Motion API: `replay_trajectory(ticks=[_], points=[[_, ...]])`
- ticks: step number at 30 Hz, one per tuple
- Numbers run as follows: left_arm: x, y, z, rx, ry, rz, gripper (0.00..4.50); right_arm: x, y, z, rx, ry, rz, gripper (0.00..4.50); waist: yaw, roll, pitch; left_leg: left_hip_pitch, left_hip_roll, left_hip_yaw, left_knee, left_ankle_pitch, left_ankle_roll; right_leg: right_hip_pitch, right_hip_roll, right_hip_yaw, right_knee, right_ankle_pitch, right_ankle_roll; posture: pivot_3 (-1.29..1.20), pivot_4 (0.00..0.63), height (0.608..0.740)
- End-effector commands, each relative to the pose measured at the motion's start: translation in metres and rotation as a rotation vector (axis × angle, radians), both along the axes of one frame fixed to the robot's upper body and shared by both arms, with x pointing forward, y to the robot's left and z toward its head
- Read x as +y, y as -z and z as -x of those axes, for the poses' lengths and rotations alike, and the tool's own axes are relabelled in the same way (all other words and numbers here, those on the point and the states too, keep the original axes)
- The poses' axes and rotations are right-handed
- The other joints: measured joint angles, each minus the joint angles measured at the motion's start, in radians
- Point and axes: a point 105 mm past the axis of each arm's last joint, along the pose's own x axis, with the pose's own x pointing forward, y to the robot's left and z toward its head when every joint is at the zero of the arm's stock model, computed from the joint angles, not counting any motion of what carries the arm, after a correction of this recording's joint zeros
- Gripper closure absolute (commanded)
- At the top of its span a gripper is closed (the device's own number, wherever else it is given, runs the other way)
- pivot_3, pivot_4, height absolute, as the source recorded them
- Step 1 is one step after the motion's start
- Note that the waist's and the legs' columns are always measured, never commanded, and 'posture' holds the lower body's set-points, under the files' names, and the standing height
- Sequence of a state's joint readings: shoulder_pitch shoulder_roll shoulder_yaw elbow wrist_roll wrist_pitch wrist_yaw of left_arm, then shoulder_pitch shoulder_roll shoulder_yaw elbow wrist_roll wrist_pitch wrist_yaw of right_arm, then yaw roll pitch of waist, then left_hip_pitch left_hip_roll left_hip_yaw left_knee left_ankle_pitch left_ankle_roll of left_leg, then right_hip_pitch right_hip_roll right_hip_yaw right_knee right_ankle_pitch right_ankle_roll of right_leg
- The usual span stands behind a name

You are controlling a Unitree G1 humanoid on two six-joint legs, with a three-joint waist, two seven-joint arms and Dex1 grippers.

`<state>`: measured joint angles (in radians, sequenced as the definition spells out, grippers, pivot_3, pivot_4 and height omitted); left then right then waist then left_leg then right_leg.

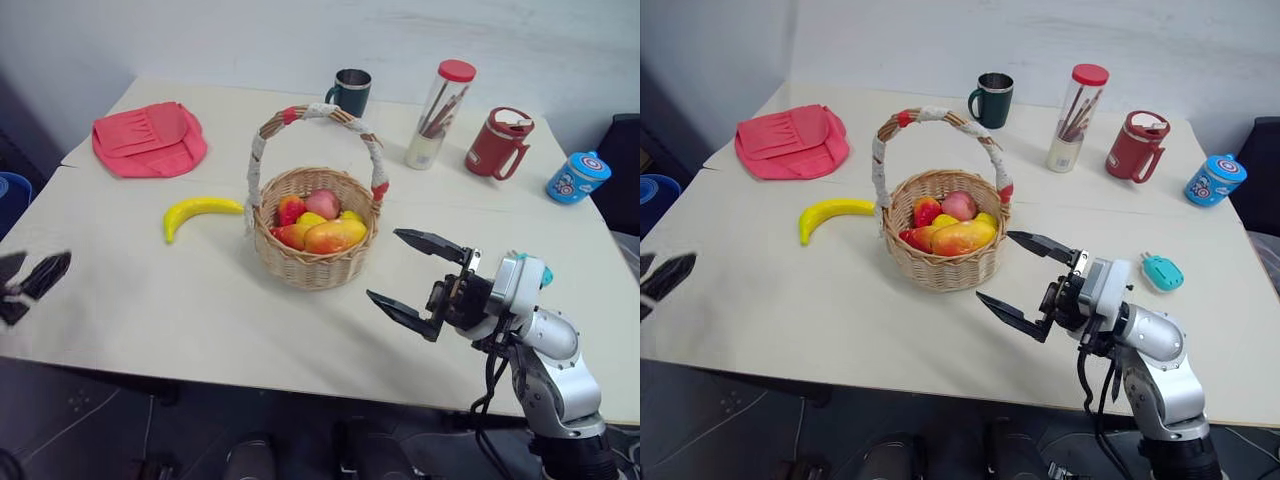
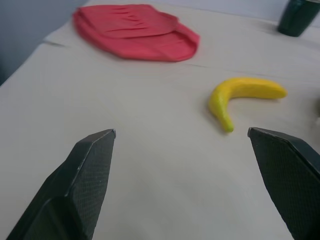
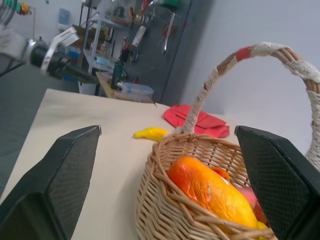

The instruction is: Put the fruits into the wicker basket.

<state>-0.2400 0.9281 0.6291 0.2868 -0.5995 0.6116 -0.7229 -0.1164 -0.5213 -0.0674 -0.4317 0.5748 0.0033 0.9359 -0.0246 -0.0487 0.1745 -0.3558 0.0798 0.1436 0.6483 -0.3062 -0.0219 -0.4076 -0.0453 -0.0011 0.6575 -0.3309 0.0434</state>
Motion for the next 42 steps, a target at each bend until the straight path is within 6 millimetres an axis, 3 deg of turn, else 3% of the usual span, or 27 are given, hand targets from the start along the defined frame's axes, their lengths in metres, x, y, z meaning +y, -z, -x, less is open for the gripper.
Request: replay_trajectory(ticks=[1, 5, 10, 13, 16, 22, 25, 28, 32, 35, 37, 42], points=[[-0.01, 0.011, -0.039, 0.181, 0.058, -0.069, 0.05, -0.012, -0.036, 0.005, -0.043, -0.018, 0.0, 0.0, -0.001, 0.002, 0.001, -0.002, -0.001, 0.001, 0.0, 0.001, 0.001, -0.002, -0.001, 0.001, 0.0, 0.0, 0.001, 0.0, 0.15, 0.74], [-0.011, 0.015, -0.084, 0.227, -0.01, -0.134, 0.05, -0.011, -0.048, 0.012, -0.028, -0.053, 0.034, 0.0, -0.007, 0.002, 0.001, -0.003, -0.001, 0.006, 0.001, 0.0, -0.002, -0.005, 0.007, 0.002, -0.001, 0.001, 0.003, 0.0, 0.15, 0.74], [-0.037, 0.036, -0.1, 0.328, 0.072, -0.143, 0.05, -0.005, -0.052, 0.02, -0.016, -0.041, 0.026, 0.0, -0.009, 0.001, 0.001, -0.016, 0.003, 0.006, 0.003, -0.001, -0.011, -0.022, 0.018, 0.005, 0.004, 0.0, 0.003, 0.0, 0.15, 0.74], [-0.042, 0.041, -0.106, 0.328, 0.06, -0.158, 0.57, -0.003, -0.052, 0.021, -0.007, -0.009, 0.014, 0.0, -0.004, 0.001, 0.001, -0.021, 0.004, 0.008, 0.006, -0.001, -0.012, -0.03, 0.017, 0.004, 0.005, 0.0, 0.004, 0.0, 0.15, 0.74], [-0.047, 0.038, -0.107, 0.293, 0.101, -0.147, 1.43, -0.003, -0.05, 0.021, 0.005, 0.013, 0.006, 0.0, -0.003, 0.001, 0.001, -0.021, 0.003, 0.01, 0.011, -0.002, -0.011, -0.03, 0.016, 0.005, 0.006, -0.001, 0.005, 0.0, 0.15, 0.74], [-0.033, 0.014, -0.088, 0.139, 0.205, -0.172, 3.2, -0.006, -0.045, 0.015, 0.033, 0.035, -0.015, 0.0, -0.011, 0.0, 0.001, -0.016, 0.003, 0.01, 0.018, -0.004, -0.007, -0.022, 0.016, 0.007, 0.009, 0.003, 0.005, 0.0, 0.15, 0.74], [-0.027, -0.011, -0.064, 0.039, 0.33, -0.142, 3.2, -0.005, -0.042, 0.01, 0.046, 0.033, -0.024, 0.0, -0.014, 0.0, 0.001, -0.015, 0.004, 0.01, 0.017, -0.004, -0.007, -0.022, 0.017, 0.006, 0.01, 0.003, 0.005, 0.0, 0.15, 0.74], [-0.034, -0.032, -0.024, -0.017, 0.498, -0.147, 3.2, -0.006, -0.035, 0.006, 0.064, 0.029, -0.011, 0.0, -0.018, 0.0, 0.001, -0.016, 0.007, 0.009, 0.017, -0.003, -0.008, -0.023, 0.017, 0.007, 0.011, 0.002, 0.003, 0.0, 0.15, 0.74], [-0.077, -0.039, 0.03, 0.001, 0.701, -0.152, 3.2, -0.009, -0.026, -0.001, 0.09, 0.031, -0.005, 0.0, -0.017, 0.002, 0.002, -0.016, 0.011, 0.008, 0.016, -0.004, -0.008, -0.022, 0.015, 0.01, 0.009, 0.001, 0.002, 0.0, 0.15, 0.74], [-0.124, -0.045, 0.045, -0.044, 0.75, -0.101, 3.2, -0.008, -0.021, -0.004, 0.11, 0.013, 0.007, 0.0, 0.001, 0.002, 0.002, -0.016, 0.01, 0.005, 0.017, -0.004, -0.008, -0.019, 0.013, 0.009, 0.008, 0.001, 0.002, 0.0, 0.15, 0.74], [-0.17, -0.037, 0.04, -0.02, 0.775, -0.069, 3.2, -0.003, -0.026, -0.007, 0.116, -0.016, -0.008, 0.0, 0.005, 0.003, 0.003, -0.016, 0.008, 0.001, 0.017, -0.004, -0.007, -0.017, 0.013, 0.008, 0.008, 0.002, 0.004, 0.0, 0.15, 0.74], [-0.218, -0.056, -0.002, -0.092, 0.558, 0.059, 3.2, -0.001, -0.029, -0.01, 0.111, -0.034, 0.015, 0.0, 0.007, 0.004, 0.003, -0.01, 0.0, -0.003, 0.017, -0.001, 0.003, -0.007, 0.009, 0.007, 0.005, 0.009, 0.011, 0.0, 0.15, 0.74]])
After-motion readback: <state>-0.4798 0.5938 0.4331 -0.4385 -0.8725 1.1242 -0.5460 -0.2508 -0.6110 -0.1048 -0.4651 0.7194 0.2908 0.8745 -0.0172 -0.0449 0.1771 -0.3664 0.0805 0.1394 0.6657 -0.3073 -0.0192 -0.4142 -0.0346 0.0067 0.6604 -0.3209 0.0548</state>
